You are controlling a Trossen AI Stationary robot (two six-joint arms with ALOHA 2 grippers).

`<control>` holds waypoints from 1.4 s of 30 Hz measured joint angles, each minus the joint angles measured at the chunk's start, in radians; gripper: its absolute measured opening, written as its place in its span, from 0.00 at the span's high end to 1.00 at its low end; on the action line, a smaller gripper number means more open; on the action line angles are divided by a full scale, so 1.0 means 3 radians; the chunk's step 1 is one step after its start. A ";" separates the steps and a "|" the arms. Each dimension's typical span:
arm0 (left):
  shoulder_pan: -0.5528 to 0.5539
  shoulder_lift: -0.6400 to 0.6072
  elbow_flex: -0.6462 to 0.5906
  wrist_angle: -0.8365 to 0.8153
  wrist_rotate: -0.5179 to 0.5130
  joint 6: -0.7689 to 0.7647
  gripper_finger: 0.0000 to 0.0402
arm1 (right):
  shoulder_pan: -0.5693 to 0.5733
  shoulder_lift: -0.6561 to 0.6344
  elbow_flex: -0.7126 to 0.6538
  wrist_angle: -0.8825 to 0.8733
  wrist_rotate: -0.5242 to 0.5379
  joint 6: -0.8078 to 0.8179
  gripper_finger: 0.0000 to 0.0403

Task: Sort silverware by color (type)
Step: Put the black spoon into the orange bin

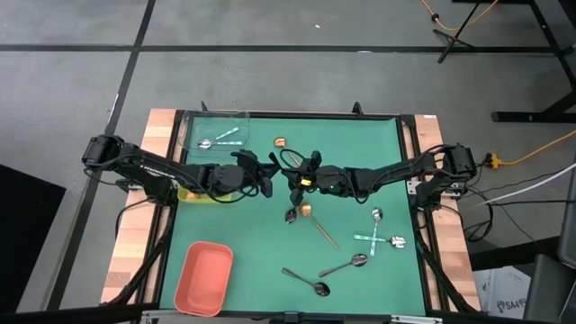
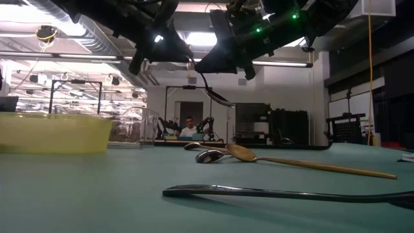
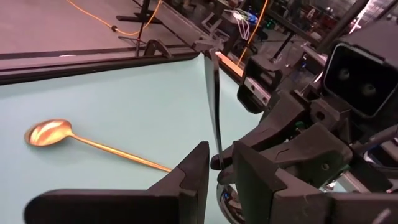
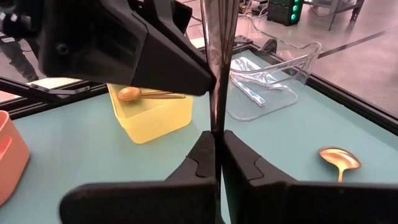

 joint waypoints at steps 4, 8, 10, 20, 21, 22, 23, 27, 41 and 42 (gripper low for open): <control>0.0000 0.0000 0.0000 0.0014 -0.0100 0.0000 0.84 | 0.0000 0.0000 -0.0001 0.0000 0.0000 0.0000 1.00; 0.0000 0.0000 0.0000 0.0014 -0.0171 0.0000 0.84 | 0.0000 0.0000 -0.0001 -0.0003 0.0000 0.0000 1.00; 0.0000 0.0000 0.0000 0.0021 -0.0197 0.0000 0.84 | 0.0000 0.0000 0.0000 -0.0011 0.0000 0.0000 1.00; 0.0076 0.0000 0.0000 0.0154 -0.0266 0.0001 0.84 | 0.0000 0.0000 0.0000 -0.0064 0.0000 0.0000 1.00; 0.0089 0.0000 0.0000 0.0155 -0.0265 0.0000 0.84 | 0.0000 0.0000 0.0000 -0.0064 0.0001 0.0000 1.00; 0.0101 0.0000 0.0000 0.0154 -0.0264 0.0000 0.84 | 0.0000 0.0000 0.0000 -0.0064 0.0001 0.0000 1.00; 0.0113 0.0000 0.0000 0.0154 -0.0261 0.0000 0.84 | -0.0001 0.0000 0.0000 -0.0064 0.0000 0.0000 1.00; 0.0144 0.0000 0.0000 0.0155 -0.0224 0.0000 0.84 | -0.0003 0.0000 0.0000 -0.0066 0.0002 0.0000 1.00; 0.0145 -0.0001 0.0000 0.0167 -0.0198 -0.0002 0.95 | -0.0003 0.0000 0.0000 -0.0067 0.0001 -0.0001 1.00; 0.0143 -0.0003 0.0000 0.0177 -0.0187 -0.0004 0.97 | -0.0003 0.0000 0.0000 -0.0067 0.0000 -0.0002 1.00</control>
